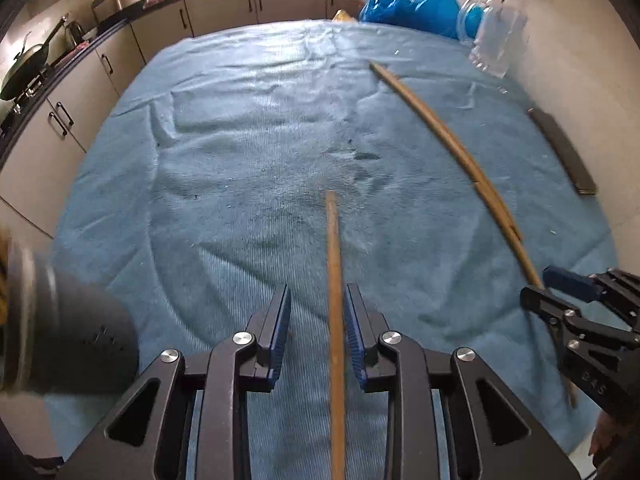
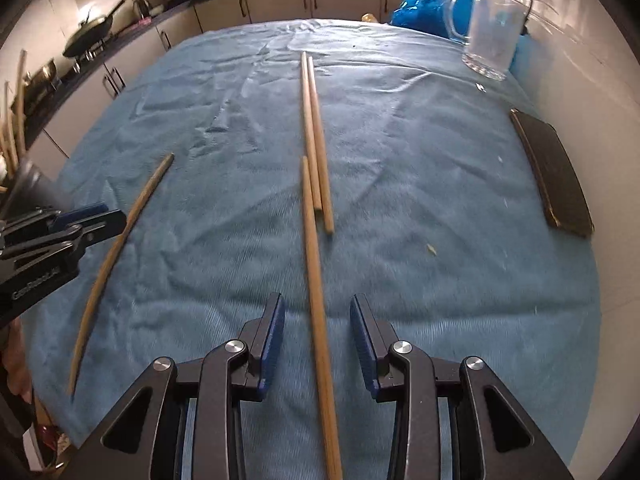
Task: Organize utensils
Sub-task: 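Close the right gripper on a chopstick while the left gripper grasps another, then carry both held chopsticks up and lower them into the black cup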
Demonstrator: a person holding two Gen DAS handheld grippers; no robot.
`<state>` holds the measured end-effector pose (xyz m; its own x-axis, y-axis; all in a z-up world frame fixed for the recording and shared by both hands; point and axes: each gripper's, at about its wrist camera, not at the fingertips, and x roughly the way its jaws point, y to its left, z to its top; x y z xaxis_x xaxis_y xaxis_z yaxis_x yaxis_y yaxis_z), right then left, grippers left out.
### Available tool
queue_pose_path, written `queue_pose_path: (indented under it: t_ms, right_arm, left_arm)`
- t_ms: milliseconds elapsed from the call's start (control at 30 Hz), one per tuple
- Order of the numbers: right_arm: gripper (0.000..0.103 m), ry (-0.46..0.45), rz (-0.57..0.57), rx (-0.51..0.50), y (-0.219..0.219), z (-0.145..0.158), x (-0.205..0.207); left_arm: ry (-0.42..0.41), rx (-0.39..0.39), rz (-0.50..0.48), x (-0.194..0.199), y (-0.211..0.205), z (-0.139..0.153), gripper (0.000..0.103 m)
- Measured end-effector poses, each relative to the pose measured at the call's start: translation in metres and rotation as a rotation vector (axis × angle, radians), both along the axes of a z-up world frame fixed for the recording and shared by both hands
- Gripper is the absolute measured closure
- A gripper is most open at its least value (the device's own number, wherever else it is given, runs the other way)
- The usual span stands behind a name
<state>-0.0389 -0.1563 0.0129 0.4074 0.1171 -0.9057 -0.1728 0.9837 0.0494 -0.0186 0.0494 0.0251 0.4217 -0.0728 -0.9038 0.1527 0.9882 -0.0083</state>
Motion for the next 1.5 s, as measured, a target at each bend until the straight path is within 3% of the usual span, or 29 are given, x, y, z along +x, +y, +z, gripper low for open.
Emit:
queue_pose_path:
  t_ms: [333,533,567,600,733,867,1167,1500]
  right_arm:
    - [0.077,0.115,0.016,-0.068,0.006,0.001,0.048]
    - [0.092,0.157,0.056,-0.113,0.021,0.002,0.051]
    - [0.094,0.156,0.057,-0.116,0.022,0.001,0.050]
    - [0.095,0.150,0.063,-0.121,0.024,0.001,0.048]
    - [0.095,0.121,0.047,-0.102,0.025,0.003,0.036]
    - [0.095,0.085,0.011,0.012,0.016,0.008,0.014]
    - [0.095,-0.120,-0.017,0.127,0.000,0.038,-0.051]
    - [0.095,-0.292,-0.026,0.223,-0.004,0.076,-0.070]
  left_arm:
    - [0.053,0.028,-0.034,0.023,-0.012,-0.003,0.077]
    - [0.050,0.000,-0.051,0.030,-0.013,-0.003,0.070]
    - [0.044,0.007,-0.056,0.029,-0.014,-0.003,0.072]
    - [0.032,0.013,-0.059,0.028,-0.014,-0.003,0.092]
    - [0.033,-0.056,-0.036,0.022,-0.004,-0.002,0.097]
    - [-0.033,-0.109,-0.028,0.003,0.000,0.010,0.097]
    - [-0.166,-0.278,-0.060,-0.042,0.004,0.052,0.097]
    - [-0.335,-0.300,-0.040,-0.083,0.011,0.090,0.097]
